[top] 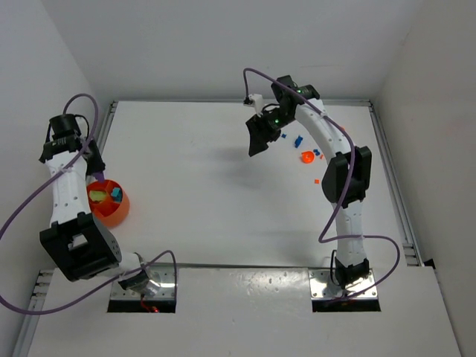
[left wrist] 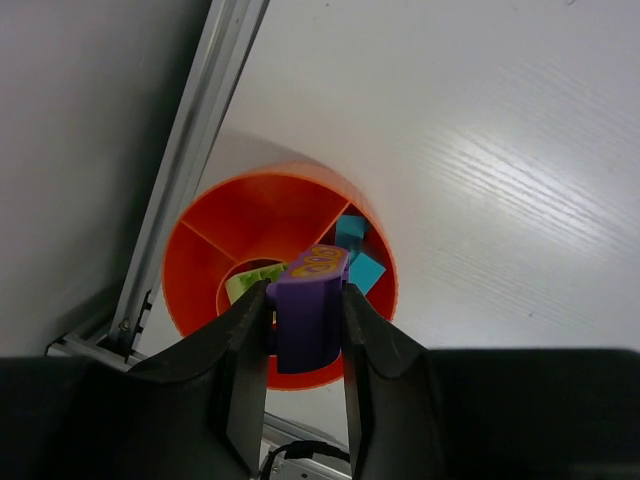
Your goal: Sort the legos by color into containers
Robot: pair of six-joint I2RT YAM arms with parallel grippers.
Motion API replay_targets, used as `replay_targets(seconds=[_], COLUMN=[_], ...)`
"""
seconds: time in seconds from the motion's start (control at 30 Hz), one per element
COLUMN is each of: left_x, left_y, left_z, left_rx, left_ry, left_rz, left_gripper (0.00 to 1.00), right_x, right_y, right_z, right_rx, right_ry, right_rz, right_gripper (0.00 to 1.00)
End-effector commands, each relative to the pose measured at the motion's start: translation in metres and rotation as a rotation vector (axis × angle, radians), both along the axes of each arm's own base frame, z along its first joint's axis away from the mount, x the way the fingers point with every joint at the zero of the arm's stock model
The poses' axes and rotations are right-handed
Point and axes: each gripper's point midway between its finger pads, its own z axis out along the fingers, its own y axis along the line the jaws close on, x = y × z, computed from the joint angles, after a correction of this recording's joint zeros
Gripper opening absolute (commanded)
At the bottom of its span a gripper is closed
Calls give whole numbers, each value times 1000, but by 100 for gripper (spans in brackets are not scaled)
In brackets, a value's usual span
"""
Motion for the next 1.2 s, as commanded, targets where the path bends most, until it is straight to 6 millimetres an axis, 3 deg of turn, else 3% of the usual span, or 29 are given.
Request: replay_targets(seconds=[0.0,0.37,0.77,1.0,1.17], left_x=[1,3,8,9,10], left_y=[16,34,37,31,26], left_z=[-1,-26,-55,-63,-67], left_rx=[47,68,50,22,3], left_ry=[-14,18,65,73,74], left_rz=[40,56,47,17,-21], left_gripper=[0,0,0,0,24], right_x=[5,3,3,3,4], right_y=[1,0,0,0,-1], right_z=[9,1,-1,-1,-6], right_rx=[7,1,1,1,-11], right_ry=[-39,-21,-21,-21,-16], right_rz=[10,10,10,10,7], right_gripper=[75,75,75,75,75])
